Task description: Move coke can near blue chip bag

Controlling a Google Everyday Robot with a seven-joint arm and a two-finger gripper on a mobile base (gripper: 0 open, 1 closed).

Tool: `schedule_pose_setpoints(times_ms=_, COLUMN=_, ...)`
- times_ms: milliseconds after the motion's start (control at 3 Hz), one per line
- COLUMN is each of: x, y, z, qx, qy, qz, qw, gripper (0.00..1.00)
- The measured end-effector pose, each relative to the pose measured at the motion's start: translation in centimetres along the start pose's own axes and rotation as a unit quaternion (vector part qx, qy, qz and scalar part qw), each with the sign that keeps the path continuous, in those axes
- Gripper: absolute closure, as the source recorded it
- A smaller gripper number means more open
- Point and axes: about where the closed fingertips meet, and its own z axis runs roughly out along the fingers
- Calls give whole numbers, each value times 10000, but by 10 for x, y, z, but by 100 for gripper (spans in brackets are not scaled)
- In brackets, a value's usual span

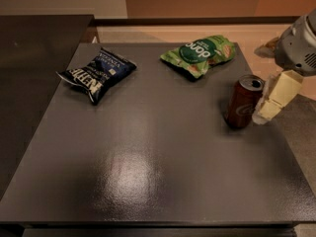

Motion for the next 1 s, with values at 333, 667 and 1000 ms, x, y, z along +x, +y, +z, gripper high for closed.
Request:
schedule_pose_setpoints(times_ms=333, x=8, y=-2, z=12, qx=-34, qy=-145, qz=68, qw=9999, gripper=0)
schedule_pose_setpoints(times_ms=667, x=14, y=-6, z=22, qx=-38, qy=-217, qz=134, qw=9997, gripper=0)
schedule_pose_setpoints(times_ms=1000, x=17, y=-8, z=27, qx=-82, qy=-255, qz=152, qw=9995, gripper=16)
